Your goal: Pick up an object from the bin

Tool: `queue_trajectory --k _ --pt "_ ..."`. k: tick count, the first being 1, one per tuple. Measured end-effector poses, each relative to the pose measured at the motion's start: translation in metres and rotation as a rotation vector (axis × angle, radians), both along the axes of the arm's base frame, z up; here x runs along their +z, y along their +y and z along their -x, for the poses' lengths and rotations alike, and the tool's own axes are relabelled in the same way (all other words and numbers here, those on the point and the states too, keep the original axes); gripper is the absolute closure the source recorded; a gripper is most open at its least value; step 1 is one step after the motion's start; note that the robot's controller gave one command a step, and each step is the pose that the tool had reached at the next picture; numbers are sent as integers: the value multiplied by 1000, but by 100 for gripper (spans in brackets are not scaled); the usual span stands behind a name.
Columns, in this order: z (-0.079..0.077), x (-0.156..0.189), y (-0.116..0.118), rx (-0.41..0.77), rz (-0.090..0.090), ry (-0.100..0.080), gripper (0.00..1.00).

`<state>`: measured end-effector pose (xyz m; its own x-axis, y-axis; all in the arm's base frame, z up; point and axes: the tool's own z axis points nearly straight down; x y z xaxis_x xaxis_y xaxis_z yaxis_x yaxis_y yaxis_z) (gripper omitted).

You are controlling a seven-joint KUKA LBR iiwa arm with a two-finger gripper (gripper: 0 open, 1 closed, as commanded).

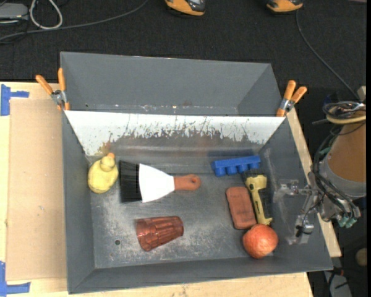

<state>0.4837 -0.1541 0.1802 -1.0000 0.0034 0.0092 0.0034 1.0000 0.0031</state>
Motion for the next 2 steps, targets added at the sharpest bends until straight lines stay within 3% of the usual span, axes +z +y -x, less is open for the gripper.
queue_trajectory --k 1,2 --pt "-2 4 1 6 2 -8 0" --pt "9 -106 15 74 4 -21 0"
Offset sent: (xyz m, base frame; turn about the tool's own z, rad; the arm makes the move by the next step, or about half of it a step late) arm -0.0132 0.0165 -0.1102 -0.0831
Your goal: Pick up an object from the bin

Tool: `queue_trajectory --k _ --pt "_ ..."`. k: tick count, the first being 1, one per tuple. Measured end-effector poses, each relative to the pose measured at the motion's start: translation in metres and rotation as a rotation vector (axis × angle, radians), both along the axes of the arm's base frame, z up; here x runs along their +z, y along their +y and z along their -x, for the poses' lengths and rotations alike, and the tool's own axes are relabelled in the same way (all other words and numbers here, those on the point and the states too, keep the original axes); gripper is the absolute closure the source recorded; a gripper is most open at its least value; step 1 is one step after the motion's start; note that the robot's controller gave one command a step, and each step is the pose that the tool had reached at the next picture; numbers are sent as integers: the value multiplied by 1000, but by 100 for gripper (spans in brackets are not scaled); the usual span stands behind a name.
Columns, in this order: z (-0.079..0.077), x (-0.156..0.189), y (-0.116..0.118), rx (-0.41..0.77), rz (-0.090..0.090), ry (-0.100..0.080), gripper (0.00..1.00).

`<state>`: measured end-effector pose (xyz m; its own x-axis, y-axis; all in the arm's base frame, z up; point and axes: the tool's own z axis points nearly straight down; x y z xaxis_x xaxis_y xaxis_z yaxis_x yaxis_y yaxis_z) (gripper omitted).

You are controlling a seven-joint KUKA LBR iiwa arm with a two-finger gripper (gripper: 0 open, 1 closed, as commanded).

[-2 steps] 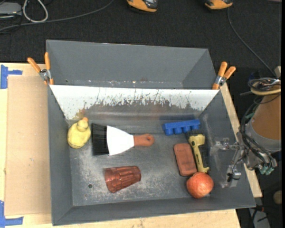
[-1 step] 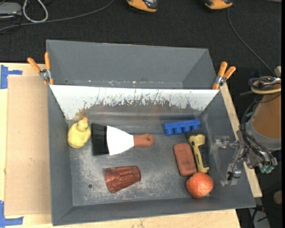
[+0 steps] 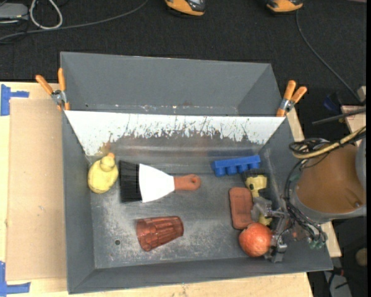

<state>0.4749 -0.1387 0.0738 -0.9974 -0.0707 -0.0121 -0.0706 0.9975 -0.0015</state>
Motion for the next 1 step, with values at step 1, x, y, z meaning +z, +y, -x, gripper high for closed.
queue_trajectory --k 1 --pt "2 29 11 -62 -1 8 0"
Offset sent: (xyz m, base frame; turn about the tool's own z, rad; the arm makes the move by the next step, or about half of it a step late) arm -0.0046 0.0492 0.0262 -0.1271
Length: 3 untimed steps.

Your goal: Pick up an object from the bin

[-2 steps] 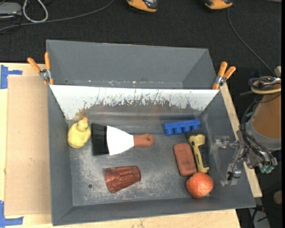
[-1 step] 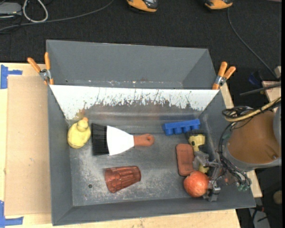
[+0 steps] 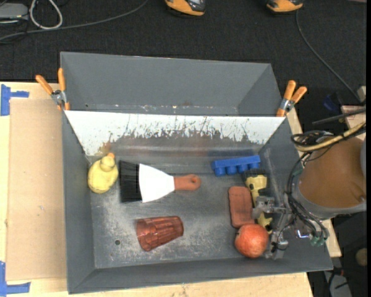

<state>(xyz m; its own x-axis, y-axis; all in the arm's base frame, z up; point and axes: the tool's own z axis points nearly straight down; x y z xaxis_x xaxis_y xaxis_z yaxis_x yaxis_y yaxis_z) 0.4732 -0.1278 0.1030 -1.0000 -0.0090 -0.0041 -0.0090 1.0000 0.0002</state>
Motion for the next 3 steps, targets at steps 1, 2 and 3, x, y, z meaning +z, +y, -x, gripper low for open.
queue_trajectory --k 1,2,3 --pt "3 -5 40 192 4 -16 0" --pt "-3 -32 39 -11 3 -18 0" --pt "-3 -30 36 409 11 -28 100"
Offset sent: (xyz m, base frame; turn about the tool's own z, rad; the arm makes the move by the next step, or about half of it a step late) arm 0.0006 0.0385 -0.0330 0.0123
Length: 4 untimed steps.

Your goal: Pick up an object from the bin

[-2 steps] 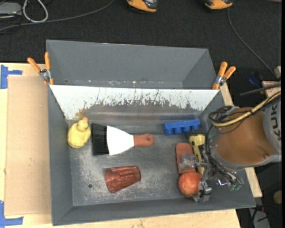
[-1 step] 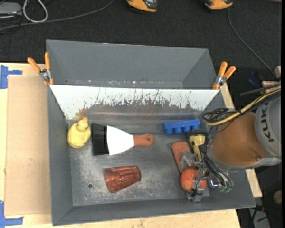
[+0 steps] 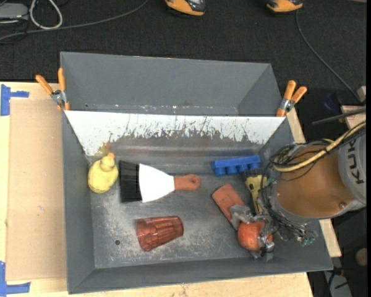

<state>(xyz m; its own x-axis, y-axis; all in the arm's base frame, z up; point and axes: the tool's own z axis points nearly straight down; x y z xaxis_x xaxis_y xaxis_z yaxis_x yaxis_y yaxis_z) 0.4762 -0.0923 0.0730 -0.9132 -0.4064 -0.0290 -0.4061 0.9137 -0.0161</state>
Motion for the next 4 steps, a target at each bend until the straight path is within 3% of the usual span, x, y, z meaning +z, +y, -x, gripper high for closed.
queue_trajectory --k 2,3,4 --pt "-1 1 0 2 1 -1 100" --pt "2 21 1 3 -2 7 100" --pt "2 63 2 1 -3 8 100"
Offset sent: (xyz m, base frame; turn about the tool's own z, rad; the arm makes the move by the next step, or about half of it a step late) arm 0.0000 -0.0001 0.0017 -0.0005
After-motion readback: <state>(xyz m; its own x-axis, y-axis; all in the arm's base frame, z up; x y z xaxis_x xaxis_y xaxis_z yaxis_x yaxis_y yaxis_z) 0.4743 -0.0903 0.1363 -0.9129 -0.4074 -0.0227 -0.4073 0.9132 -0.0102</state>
